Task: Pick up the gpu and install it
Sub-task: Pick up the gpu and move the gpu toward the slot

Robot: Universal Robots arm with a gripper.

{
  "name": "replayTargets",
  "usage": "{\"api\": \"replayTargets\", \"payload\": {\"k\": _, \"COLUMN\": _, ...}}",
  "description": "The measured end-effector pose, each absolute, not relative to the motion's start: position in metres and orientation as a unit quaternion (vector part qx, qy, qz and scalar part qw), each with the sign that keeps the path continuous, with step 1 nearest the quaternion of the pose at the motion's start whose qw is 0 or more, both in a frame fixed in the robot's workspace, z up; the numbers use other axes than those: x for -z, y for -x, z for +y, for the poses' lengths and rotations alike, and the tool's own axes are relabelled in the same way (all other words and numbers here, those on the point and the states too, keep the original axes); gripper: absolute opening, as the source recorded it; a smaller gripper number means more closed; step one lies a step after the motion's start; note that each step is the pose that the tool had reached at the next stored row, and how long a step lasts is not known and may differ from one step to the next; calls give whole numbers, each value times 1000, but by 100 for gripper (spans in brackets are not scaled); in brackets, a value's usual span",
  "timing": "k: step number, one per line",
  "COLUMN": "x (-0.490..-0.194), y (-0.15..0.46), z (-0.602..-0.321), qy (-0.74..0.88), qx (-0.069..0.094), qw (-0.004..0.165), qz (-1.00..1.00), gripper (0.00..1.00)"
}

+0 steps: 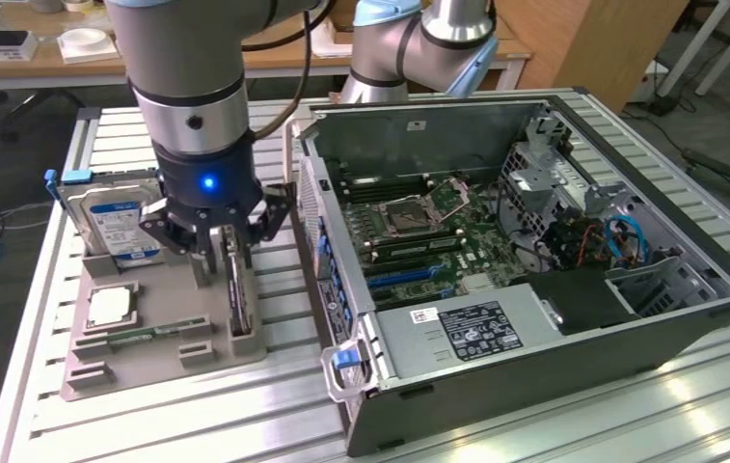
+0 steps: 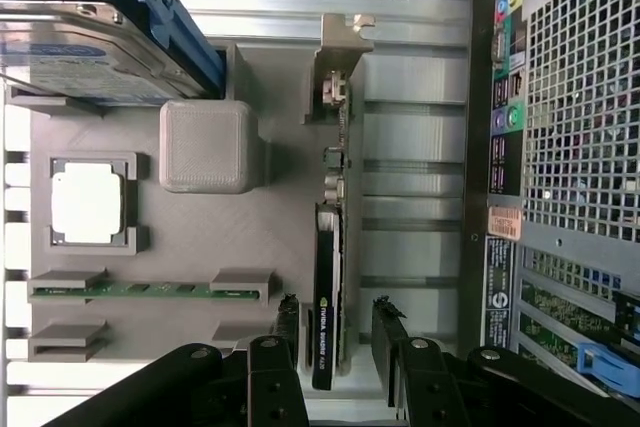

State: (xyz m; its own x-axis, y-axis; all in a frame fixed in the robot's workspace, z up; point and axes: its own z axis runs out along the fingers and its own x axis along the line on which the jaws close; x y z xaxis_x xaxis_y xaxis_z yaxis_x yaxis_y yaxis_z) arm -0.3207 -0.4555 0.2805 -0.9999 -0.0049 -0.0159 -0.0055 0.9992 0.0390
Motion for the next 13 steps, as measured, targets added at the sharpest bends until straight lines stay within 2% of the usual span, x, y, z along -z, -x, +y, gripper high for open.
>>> {"api": "replayTargets", "payload": {"k": 13, "x": -266, "y": 321, "z": -456, "qy": 2, "qx": -19, "qw": 3, "qz": 1000, "gripper": 43}}
